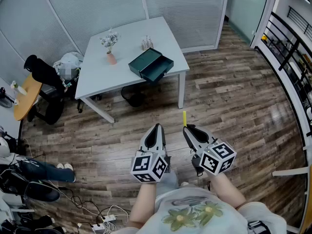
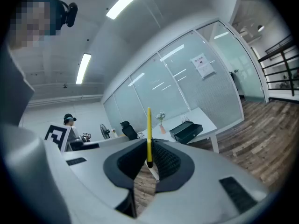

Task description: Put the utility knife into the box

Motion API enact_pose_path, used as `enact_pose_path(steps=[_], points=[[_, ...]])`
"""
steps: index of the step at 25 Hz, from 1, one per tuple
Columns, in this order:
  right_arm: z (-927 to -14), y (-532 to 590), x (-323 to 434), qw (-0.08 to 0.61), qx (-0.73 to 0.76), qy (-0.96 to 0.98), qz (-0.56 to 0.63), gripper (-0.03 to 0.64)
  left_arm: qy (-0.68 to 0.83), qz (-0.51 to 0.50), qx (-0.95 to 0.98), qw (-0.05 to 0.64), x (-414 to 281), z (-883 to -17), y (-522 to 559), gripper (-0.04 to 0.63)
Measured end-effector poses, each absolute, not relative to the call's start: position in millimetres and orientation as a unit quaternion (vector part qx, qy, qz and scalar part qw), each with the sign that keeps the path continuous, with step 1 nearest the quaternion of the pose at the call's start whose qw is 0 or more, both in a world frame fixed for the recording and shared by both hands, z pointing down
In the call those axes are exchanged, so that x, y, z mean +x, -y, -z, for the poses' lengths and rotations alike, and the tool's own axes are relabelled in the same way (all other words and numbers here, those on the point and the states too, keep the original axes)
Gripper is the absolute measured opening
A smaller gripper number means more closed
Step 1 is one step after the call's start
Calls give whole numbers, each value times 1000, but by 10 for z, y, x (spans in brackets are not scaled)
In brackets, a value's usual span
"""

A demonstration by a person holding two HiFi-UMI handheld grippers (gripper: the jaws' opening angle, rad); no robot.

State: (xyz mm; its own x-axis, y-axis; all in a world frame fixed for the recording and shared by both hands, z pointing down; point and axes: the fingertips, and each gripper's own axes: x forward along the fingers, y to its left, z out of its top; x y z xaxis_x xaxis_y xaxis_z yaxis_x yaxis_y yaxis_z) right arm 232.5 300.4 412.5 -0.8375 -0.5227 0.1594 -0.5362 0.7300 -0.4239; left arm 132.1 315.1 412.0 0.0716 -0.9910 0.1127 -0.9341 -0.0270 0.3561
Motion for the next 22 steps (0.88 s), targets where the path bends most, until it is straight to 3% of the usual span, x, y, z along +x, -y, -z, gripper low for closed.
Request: enact_pose_path(steps=[3, 22], points=[[-4125, -2961, 2295, 19, 289, 930, -226, 51, 686, -6, 718, 115, 1348, -4187, -3112, 2], [-4244, -2256, 1507, 36, 302, 929, -212, 51, 646, -18, 756, 108, 748, -4190, -2438, 2]])
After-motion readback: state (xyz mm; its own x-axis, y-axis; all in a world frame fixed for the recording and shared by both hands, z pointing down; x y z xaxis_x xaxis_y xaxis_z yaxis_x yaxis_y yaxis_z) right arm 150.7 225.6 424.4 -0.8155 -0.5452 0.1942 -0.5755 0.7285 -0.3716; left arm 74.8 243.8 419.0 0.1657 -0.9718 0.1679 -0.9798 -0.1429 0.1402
